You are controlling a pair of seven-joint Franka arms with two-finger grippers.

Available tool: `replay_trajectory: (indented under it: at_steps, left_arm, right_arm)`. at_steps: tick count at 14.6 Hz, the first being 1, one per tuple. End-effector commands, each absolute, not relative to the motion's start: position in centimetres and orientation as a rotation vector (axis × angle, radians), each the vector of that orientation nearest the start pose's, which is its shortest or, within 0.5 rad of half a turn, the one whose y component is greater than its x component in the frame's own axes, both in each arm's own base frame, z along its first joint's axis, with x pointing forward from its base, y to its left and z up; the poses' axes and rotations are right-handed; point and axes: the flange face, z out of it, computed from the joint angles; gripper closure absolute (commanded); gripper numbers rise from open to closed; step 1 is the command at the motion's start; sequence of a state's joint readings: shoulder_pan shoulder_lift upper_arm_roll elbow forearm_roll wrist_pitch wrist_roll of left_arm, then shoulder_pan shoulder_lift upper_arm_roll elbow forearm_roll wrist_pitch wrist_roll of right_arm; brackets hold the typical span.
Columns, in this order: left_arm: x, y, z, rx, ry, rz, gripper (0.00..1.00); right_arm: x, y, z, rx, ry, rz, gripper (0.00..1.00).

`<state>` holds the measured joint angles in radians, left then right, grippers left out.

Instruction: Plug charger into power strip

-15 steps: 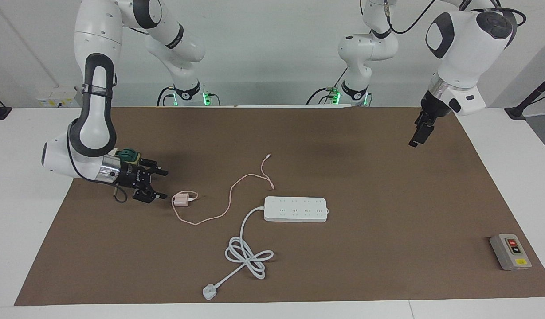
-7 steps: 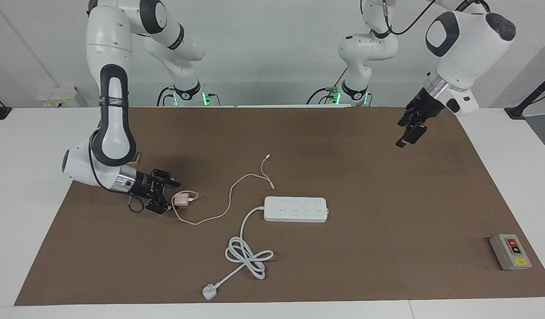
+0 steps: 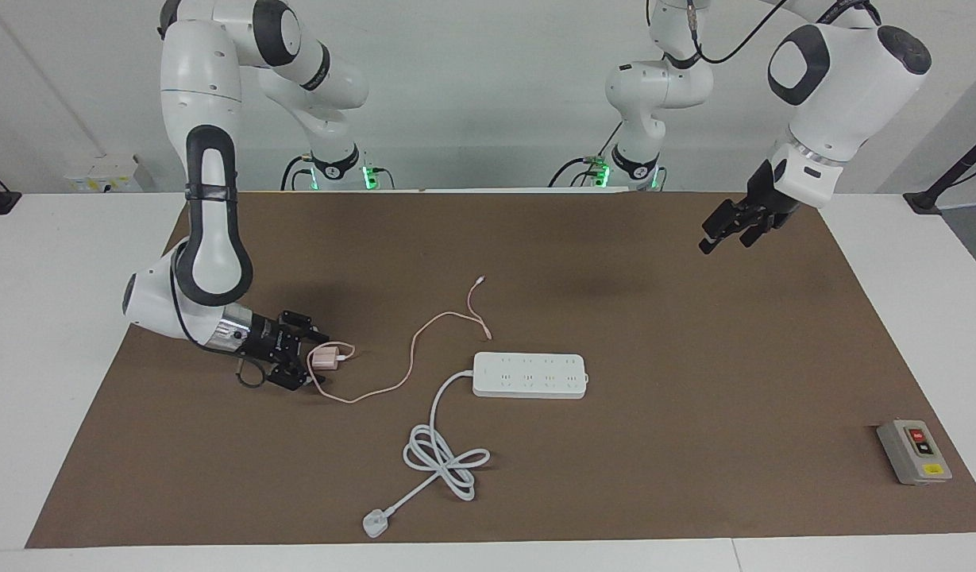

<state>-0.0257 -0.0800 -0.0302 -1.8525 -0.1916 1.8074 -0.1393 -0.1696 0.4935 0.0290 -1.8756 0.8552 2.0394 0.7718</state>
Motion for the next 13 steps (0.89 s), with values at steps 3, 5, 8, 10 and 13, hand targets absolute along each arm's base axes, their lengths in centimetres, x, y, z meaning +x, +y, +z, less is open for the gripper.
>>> replay_trajectory:
  at_steps: [3, 5, 8, 10, 13]
  left_arm:
    - [53.9, -3.2, 55.7, -3.278, 0.220, -0.216, 0.00]
    - [53.7, -2.4, 55.1, -3.326, 0.199, -0.205, 0.00]
    - [53.4, -2.6, 52.0, -3.600, 0.291, -0.171, 0.00]
    - [53.1, -3.9, 50.1, -3.809, 0.263, -0.125, 0.00]
    - [52.4, -8.6, 48.1, -4.058, 0.230, -0.078, 0.00]
  right_arm:
    - [60.5, -4.5, 23.0, -1.862, 1.621, 0.635, 0.15]
    - [60.5, -4.7, 23.0, -1.864, 1.619, 0.629, 0.37]
    - [60.3, -4.7, 22.5, -1.872, 1.630, 0.606, 0.81]
    - [60.1, -4.8, 22.3, -1.880, 1.630, 0.588, 1.00]
    - [60.5, -4.2, 22.9, -1.876, 1.624, 0.601, 1.00]
